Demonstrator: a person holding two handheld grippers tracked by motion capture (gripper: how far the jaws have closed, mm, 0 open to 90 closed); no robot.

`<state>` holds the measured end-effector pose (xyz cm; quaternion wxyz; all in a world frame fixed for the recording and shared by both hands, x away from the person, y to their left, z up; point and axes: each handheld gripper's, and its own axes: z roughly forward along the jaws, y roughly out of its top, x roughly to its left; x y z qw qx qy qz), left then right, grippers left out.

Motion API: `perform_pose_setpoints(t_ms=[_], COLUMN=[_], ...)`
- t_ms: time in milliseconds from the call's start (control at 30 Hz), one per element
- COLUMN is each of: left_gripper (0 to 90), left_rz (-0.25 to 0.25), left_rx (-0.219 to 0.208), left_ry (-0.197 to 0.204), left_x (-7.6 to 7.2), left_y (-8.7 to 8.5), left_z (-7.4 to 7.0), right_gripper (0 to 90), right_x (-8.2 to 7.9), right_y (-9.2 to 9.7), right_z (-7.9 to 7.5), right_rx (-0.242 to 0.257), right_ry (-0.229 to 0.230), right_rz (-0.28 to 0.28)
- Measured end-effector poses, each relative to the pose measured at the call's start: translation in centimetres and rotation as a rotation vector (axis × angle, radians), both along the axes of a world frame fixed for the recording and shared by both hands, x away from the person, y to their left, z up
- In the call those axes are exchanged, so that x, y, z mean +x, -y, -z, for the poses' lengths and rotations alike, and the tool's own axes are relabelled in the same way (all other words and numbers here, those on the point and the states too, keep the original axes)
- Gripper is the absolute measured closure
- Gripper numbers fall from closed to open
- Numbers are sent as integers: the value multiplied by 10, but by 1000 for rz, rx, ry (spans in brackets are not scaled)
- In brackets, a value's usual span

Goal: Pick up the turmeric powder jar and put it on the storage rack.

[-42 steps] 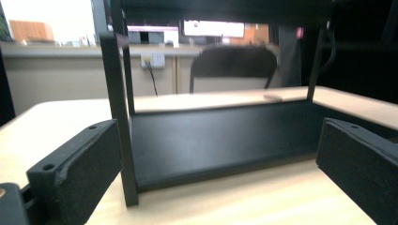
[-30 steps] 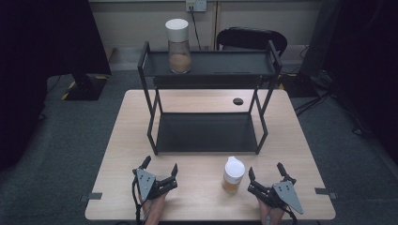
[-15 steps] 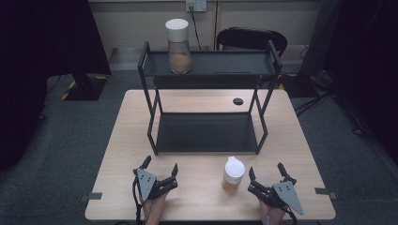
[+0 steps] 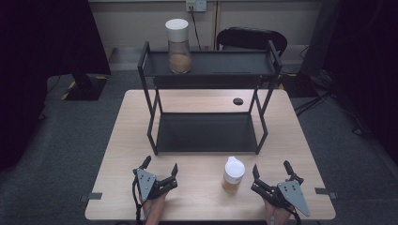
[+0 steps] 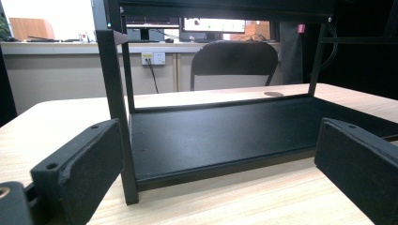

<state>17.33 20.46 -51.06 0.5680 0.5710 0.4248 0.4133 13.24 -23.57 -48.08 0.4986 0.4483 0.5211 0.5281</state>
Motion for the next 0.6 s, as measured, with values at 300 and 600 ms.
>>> perform_pose_setpoints(t_ms=[300,600], left_gripper=[13,13], left_rz=[-1,-2], left_rx=[4,-1], left_ry=[1,-1], left_x=[0,0], left_y=[0,0], left_z=[0,0], right_gripper=[0,0], right_x=[-6,-13], right_y=[-12,-26], right_z=[-22,-32], right_rx=[22,30], right_ry=[1,33], right_rz=[-11,-118])
